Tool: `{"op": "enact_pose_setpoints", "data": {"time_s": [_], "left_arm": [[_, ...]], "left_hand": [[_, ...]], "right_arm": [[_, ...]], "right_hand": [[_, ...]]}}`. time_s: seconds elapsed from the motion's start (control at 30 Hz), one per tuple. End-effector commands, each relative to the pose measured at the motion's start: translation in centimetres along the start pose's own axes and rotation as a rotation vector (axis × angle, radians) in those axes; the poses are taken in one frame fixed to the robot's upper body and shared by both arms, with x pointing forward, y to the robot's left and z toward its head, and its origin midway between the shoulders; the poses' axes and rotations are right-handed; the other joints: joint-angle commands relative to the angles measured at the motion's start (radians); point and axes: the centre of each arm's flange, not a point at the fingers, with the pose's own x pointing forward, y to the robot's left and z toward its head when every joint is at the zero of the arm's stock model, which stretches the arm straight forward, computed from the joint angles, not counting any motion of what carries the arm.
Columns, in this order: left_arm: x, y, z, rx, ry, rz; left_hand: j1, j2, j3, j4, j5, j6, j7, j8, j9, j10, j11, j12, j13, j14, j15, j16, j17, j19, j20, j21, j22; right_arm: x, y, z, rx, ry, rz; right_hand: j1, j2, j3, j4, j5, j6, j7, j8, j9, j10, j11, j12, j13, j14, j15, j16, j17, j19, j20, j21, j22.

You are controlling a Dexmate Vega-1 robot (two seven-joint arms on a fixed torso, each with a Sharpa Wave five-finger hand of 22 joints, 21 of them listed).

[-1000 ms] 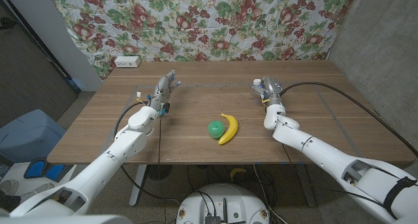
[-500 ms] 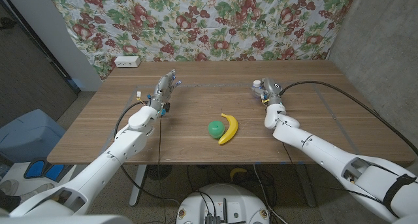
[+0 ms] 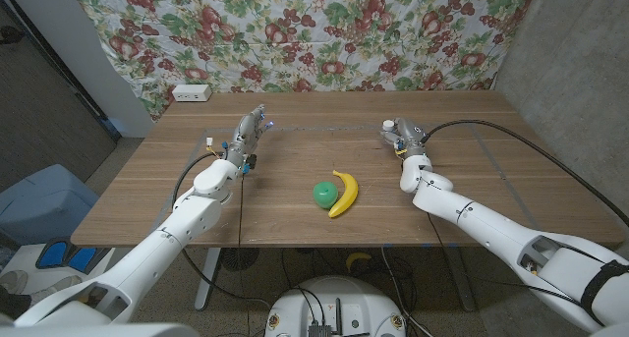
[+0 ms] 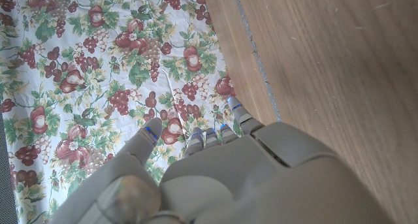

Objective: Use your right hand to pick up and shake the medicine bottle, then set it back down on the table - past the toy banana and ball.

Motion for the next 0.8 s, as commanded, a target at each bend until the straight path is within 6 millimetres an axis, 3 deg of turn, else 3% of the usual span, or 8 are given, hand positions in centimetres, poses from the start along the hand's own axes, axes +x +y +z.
{"op": "enact_pose_setpoints", "data": {"time_s": [0.03,0.1,0.2,0.37,0.5,0.8], "left_arm": [[0.0,-0.1,0.1,0.0,-0.002,0.003],[0.0,-0.1,0.1,0.0,-0.001,0.003],[0.0,-0.1,0.1,0.002,-0.001,0.004],[-0.1,-0.1,0.1,0.002,-0.001,0.004],[-0.1,-0.1,0.1,0.001,0.0,0.005],[0.0,-0.2,0.0,0.0,-0.001,0.0]], "left_hand": [[0.014,0.071,0.003,-0.003,0.005,0.004,0.002,0.0,0.004,0.002,-0.003,-0.001,0.003,0.0,-0.002,-0.003,0.002,0.004,0.002,-0.001,0.005],[0.014,0.071,0.003,-0.003,0.005,0.003,0.002,0.0,0.004,0.002,-0.003,-0.001,0.003,0.0,-0.002,-0.003,0.002,0.004,0.001,-0.001,0.005],[0.014,0.072,0.003,-0.003,0.005,0.004,0.002,0.0,0.004,0.002,-0.003,-0.001,0.003,0.0,-0.002,-0.003,0.003,0.005,0.001,-0.002,0.006],[0.015,0.073,0.003,-0.003,0.005,0.004,0.002,0.0,0.004,0.002,-0.003,-0.001,0.003,0.0,-0.002,-0.003,0.003,0.005,0.001,-0.003,0.006],[0.015,0.073,0.003,-0.003,0.005,0.004,0.002,0.0,0.004,0.002,-0.003,-0.001,0.003,0.001,-0.003,-0.003,0.003,0.006,0.0,-0.004,0.006],[0.015,0.074,0.003,-0.003,0.005,0.003,0.001,0.0,0.004,0.002,-0.002,-0.002,0.003,0.001,-0.002,-0.003,0.003,0.007,0.001,-0.006,0.006]], "right_arm": [[0.2,-0.2,0.0,-0.019,0.008,0.036],[0.2,-0.2,0.0,-0.02,0.01,0.04],[0.3,-0.2,-0.1,-0.012,0.01,0.056],[0.3,-0.5,-0.5,0.057,-0.009,0.058],[0.2,-1.0,-1.2,0.16,-0.031,0.049],[0.1,-1.4,-2.5,0.368,-0.073,0.073]], "right_hand": [[-0.013,-0.016,-0.015,0.0,0.014,-0.032,0.003,-0.019,0.001,-0.036,-0.004,-0.016,-0.001,-0.022,-0.076,-0.007,-0.002,-0.009,0.012,-0.009,0.002],[-0.018,-0.02,-0.021,-0.002,0.021,-0.062,0.005,-0.038,0.0,-0.078,-0.001,-0.034,-0.005,-0.046,-0.067,-0.015,-0.005,-0.018,0.015,-0.015,0.002],[-0.029,-0.035,-0.036,-0.006,0.038,-0.15,0.008,-0.088,0.0,-0.199,0.018,-0.071,-0.018,-0.121,-0.047,-0.047,-0.018,-0.042,0.026,-0.031,0.002],[-0.103,-0.057,-0.076,0.021,0.063,-0.253,0.025,-0.126,0.001,-0.327,0.041,-0.08,-0.038,-0.21,-0.014,-0.093,-0.042,-0.09,0.043,-0.066,0.0],[-0.187,-0.066,-0.114,0.054,0.08,-0.326,0.046,-0.133,0.001,-0.412,0.062,-0.078,-0.058,-0.289,0.02,-0.132,-0.059,-0.143,0.064,-0.106,-0.001],[-0.27,-0.066,-0.147,0.091,0.085,-0.319,0.058,-0.119,0.0,-0.439,0.09,-0.071,-0.074,-0.344,0.04,-0.159,-0.073,-0.205,0.089,-0.149,-0.003]]}}
